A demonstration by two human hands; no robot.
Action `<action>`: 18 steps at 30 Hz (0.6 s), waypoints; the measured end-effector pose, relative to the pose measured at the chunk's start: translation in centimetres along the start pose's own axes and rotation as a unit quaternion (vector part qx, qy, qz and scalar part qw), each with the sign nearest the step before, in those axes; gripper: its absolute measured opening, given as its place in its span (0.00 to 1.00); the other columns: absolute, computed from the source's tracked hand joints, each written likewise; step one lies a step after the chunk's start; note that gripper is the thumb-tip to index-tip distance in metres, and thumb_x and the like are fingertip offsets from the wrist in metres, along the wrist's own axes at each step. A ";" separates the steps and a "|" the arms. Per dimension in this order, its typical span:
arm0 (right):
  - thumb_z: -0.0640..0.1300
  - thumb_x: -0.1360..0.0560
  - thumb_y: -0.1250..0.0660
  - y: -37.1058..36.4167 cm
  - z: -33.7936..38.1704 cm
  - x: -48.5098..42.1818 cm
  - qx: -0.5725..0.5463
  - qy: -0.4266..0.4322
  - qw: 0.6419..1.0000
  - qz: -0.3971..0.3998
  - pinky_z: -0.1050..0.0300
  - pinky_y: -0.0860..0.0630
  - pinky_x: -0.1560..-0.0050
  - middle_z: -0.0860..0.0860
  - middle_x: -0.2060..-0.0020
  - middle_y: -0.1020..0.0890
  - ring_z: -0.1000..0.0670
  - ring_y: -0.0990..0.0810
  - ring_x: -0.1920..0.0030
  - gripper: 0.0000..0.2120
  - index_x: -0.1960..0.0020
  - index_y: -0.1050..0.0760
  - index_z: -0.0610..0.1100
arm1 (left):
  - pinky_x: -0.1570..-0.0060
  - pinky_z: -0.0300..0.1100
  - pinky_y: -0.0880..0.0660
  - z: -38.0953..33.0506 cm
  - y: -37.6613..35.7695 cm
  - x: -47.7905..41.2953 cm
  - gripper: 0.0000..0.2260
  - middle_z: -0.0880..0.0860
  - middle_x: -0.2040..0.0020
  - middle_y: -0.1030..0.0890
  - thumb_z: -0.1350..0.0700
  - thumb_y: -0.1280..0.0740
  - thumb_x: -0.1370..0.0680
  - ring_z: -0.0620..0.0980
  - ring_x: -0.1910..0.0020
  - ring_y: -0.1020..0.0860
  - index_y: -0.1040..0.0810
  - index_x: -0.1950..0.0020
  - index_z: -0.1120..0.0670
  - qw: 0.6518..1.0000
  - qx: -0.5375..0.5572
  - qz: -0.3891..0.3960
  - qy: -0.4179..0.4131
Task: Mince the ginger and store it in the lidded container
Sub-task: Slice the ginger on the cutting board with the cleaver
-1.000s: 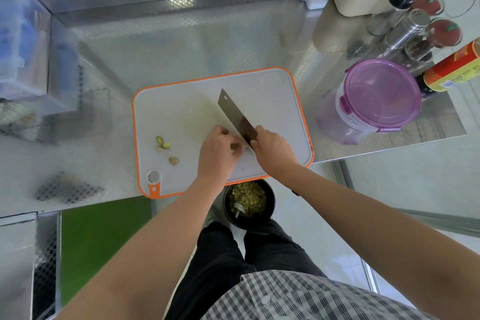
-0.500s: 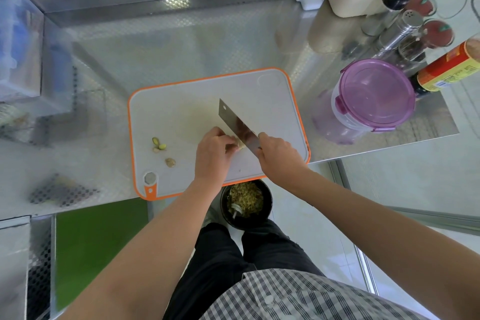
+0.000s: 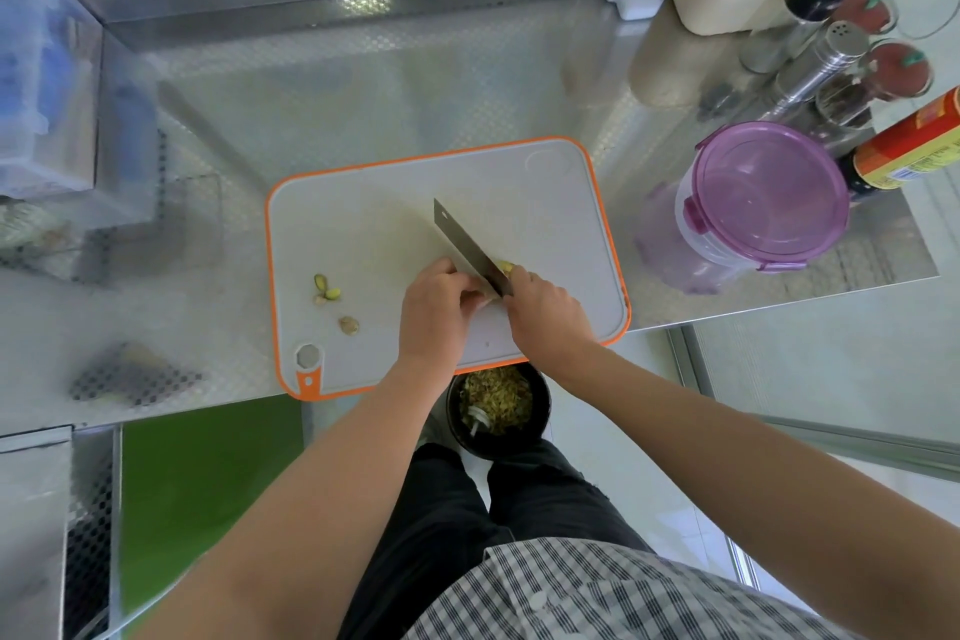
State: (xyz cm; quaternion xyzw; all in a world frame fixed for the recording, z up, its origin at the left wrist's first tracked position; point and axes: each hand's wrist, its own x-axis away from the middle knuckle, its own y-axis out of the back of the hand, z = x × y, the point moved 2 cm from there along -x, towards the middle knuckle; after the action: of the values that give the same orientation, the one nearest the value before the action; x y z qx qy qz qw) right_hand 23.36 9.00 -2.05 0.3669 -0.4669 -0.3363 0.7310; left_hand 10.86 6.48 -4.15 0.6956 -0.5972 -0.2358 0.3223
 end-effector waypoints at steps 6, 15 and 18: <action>0.43 0.19 0.45 1.6 -0.8 0.8 -0.058 0.013 0.998 -0.023 0.52 0.38 0.62 0.44 0.56 0.25 0.42 0.32 0.61 0.05 0.53 0.39 0.44 | 0.59 0.46 0.23 0.2 0.0 -0.2 0.05 0.52 0.62 0.20 0.62 0.24 0.31 0.52 0.63 0.21 0.15 0.57 0.56 1.000 -0.016 -0.001 0.015; 0.38 0.21 0.45 1.9 -0.8 2.4 0.000 0.016 1.000 -0.004 0.52 0.37 0.63 0.44 0.55 0.24 0.41 0.27 0.58 0.04 0.52 0.39 0.44 | 0.60 0.47 0.24 0.5 -0.1 -0.1 0.06 0.52 0.62 0.19 0.61 0.24 0.31 0.52 0.64 0.22 0.19 0.59 0.57 0.999 -0.011 -0.011 0.033; 0.38 0.21 0.45 1.7 -0.8 2.5 0.001 0.013 1.000 -0.007 0.53 0.36 0.63 0.44 0.55 0.24 0.44 0.31 0.62 0.02 0.50 0.37 0.44 | 0.61 0.46 0.23 0.5 -0.1 -0.1 0.04 0.53 0.62 0.20 0.61 0.24 0.31 0.52 0.65 0.22 0.18 0.59 0.59 0.999 -0.011 -0.011 0.033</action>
State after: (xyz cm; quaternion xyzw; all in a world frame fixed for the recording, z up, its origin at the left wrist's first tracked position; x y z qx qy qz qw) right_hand 25.21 8.00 0.23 0.3754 -0.4552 -0.3362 0.7340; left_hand 10.60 6.50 -4.58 0.7063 -0.5755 -0.2225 0.3469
